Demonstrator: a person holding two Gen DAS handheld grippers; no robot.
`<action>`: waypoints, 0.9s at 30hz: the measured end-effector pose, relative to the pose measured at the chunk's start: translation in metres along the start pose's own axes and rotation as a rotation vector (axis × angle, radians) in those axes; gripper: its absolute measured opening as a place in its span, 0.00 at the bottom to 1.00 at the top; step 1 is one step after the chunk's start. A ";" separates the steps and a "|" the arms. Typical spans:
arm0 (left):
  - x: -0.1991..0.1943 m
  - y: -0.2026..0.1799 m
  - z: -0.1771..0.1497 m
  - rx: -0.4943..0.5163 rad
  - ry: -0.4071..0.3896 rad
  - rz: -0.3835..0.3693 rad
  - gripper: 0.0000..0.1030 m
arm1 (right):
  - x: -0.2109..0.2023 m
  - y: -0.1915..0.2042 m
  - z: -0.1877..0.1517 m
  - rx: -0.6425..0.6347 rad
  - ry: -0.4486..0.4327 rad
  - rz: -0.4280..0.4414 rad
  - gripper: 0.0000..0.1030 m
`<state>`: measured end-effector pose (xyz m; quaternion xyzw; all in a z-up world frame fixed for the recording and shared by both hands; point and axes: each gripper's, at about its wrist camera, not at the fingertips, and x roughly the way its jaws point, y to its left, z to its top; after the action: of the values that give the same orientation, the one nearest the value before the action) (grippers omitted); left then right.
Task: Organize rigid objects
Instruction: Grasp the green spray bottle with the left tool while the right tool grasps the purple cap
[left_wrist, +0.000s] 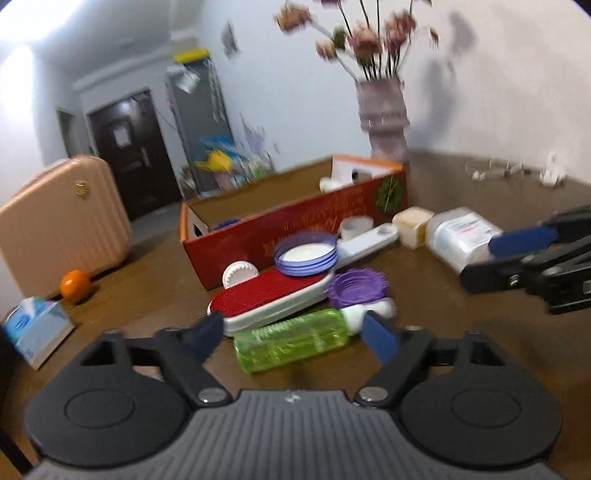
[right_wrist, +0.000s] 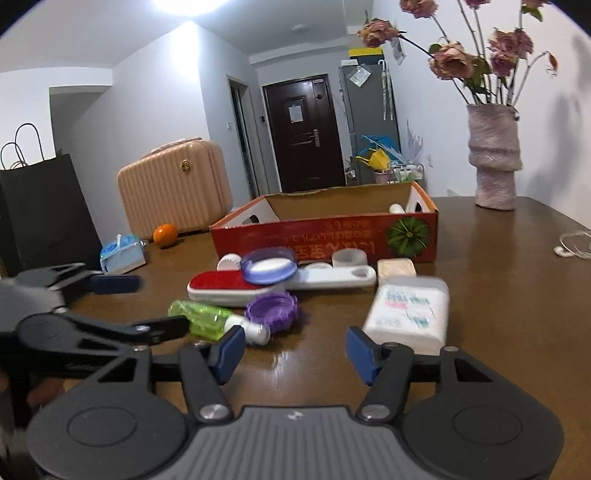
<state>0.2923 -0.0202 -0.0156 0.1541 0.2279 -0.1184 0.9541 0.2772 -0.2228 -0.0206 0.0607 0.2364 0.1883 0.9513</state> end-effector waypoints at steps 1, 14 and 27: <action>0.009 0.004 0.004 0.008 0.023 -0.011 0.70 | 0.004 -0.001 0.003 0.000 -0.003 0.000 0.59; 0.059 0.023 0.007 0.125 0.225 -0.411 0.44 | 0.040 -0.007 0.009 0.006 0.049 0.011 0.59; -0.021 0.049 -0.012 -0.102 0.113 -0.248 0.30 | 0.106 0.032 0.021 -0.142 0.162 0.040 0.71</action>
<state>0.2836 0.0322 -0.0041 0.0823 0.3042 -0.2148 0.9244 0.3627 -0.1532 -0.0411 -0.0177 0.2974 0.2277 0.9270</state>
